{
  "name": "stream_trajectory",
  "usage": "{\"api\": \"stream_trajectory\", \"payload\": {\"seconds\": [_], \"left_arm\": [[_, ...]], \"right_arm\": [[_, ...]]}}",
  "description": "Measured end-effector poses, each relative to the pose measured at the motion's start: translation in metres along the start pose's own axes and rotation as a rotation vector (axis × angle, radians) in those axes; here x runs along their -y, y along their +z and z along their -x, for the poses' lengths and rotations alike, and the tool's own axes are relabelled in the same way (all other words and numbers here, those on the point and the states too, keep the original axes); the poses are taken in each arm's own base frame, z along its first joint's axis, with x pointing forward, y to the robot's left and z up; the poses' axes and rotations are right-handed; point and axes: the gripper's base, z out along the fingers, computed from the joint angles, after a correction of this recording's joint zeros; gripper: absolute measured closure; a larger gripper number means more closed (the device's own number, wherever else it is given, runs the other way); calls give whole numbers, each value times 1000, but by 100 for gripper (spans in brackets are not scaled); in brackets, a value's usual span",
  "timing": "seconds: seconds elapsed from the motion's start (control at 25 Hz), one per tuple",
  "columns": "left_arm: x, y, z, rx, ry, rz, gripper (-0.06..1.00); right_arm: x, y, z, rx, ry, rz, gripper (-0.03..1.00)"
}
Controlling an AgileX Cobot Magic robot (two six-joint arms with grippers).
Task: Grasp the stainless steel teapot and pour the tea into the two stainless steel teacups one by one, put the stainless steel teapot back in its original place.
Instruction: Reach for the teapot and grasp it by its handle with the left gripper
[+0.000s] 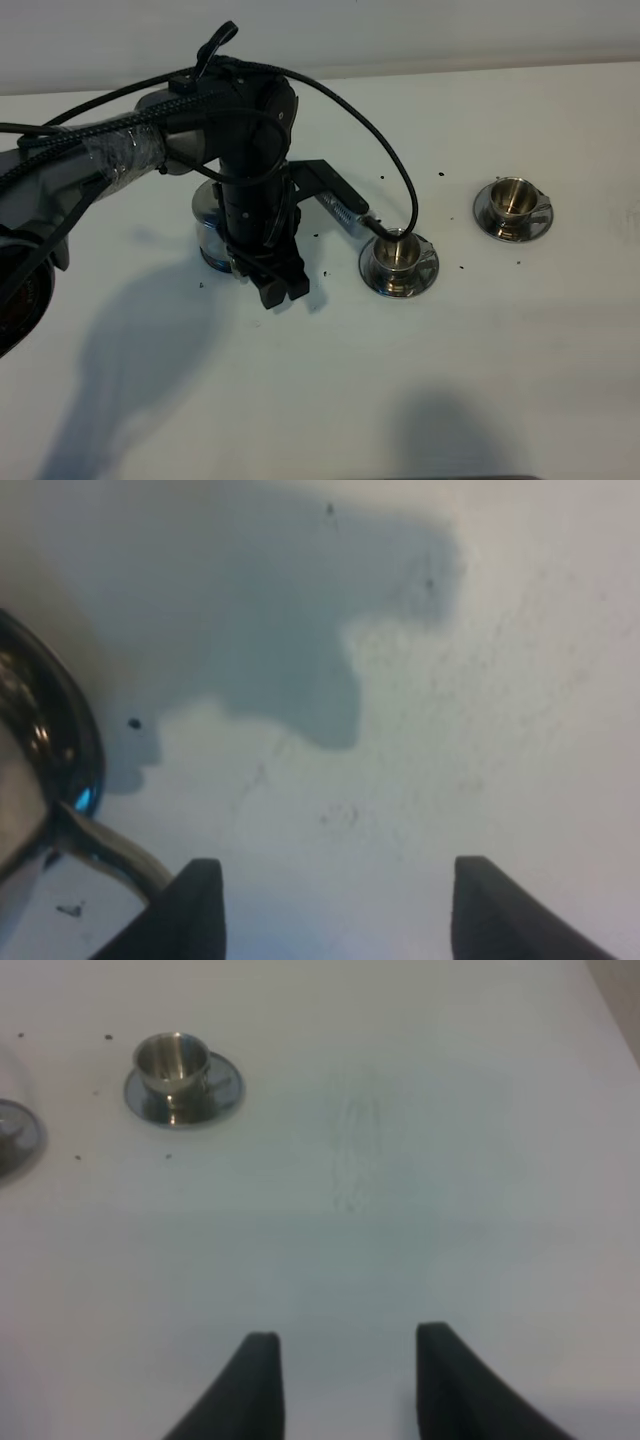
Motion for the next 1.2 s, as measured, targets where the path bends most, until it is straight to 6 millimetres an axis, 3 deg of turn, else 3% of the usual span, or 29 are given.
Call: {"api": "stream_trajectory", "payload": {"seconds": [0.88,1.2], "left_arm": [[-2,-7,-3,4,-59,34,42],[5,-22,-12,40,-96,19,42]], "right_arm": [[0,0,0,0,0,0,66],[0,0,0,0,0,0,66]]}}
